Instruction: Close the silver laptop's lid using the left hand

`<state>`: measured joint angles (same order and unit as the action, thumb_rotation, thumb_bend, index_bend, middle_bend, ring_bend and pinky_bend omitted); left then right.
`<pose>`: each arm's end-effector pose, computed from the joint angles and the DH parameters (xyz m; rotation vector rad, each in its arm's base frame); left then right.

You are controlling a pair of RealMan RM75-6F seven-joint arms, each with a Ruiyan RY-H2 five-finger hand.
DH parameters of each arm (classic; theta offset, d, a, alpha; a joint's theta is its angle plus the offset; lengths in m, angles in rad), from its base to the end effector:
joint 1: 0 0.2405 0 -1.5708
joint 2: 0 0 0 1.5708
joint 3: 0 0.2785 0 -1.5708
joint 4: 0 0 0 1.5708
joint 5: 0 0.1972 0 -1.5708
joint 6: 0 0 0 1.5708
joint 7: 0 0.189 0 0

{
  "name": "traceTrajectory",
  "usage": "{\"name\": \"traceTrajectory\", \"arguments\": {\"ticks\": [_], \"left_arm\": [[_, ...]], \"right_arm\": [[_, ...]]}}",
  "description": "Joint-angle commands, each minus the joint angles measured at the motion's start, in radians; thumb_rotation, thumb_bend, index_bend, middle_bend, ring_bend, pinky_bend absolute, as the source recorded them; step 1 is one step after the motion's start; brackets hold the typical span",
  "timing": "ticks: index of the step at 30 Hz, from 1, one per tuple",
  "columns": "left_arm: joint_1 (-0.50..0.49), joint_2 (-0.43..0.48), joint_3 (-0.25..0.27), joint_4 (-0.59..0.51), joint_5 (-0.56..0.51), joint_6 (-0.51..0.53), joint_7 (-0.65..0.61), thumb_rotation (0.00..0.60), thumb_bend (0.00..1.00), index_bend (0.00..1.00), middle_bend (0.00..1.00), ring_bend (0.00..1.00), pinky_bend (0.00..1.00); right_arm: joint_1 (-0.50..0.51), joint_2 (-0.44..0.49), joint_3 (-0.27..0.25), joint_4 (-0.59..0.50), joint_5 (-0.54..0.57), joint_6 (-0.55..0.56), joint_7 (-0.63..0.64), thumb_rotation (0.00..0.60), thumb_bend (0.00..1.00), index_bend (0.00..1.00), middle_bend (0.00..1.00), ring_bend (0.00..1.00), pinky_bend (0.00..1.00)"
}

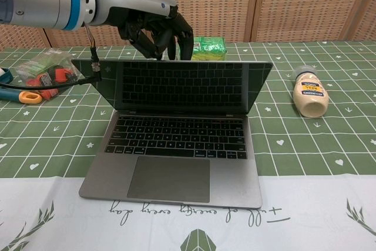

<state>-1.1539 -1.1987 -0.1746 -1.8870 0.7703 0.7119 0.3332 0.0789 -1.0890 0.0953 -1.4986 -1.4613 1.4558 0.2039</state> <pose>-0.0124 0.3877 0.0258 -2.2357 -1.0169 -0.9010 -0.3533 -0.2350 0.2108 1.2957 -0.9500 0.9505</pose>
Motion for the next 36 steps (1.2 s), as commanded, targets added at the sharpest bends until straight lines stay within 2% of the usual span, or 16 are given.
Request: {"name": "traceTrajectory", "arguments": {"ticks": [1,8,15,25,36], "left_arm": [[0.031,0.017,0.017,-0.036,0.057,-0.007,-0.03,0.6,1.0,0.43,0.32,0.31,0.33],[0.072,0.009,0.063,-0.059,0.145,-0.02,-0.063,0.6,1.0,0.43,0.32,0.31,0.33],[0.095,-0.015,0.097,-0.05,0.185,-0.033,-0.086,0.6,1.0,0.43,0.32,0.31,0.33],[0.114,-0.101,0.153,0.016,0.209,-0.041,-0.082,0.6,1.0,0.43,0.32,0.31,0.33],[0.111,-0.187,0.188,0.076,0.194,-0.049,-0.059,0.6,1.0,0.43,0.32,0.31,0.33]], "right_arm": [[0.0,0.0,-0.001,-0.002,-0.003,0.002,-0.002,0.6,0.02,0.0,0.0,0.0,0.0],[-0.004,0.003,-0.002,-0.006,-0.009,0.012,0.0,0.6,0.02,0.0,0.0,0.0,0.0],[-0.005,0.003,-0.005,-0.01,-0.015,0.014,-0.004,0.6,0.02,0.0,0.0,0.0,0.0],[-0.006,0.005,-0.007,-0.018,-0.017,0.017,-0.015,0.6,0.01,0.0,0.0,0.0,0.0],[-0.008,0.011,-0.008,-0.028,-0.011,0.015,-0.023,0.6,0.02,0.0,0.0,0.0,0.0]]}}
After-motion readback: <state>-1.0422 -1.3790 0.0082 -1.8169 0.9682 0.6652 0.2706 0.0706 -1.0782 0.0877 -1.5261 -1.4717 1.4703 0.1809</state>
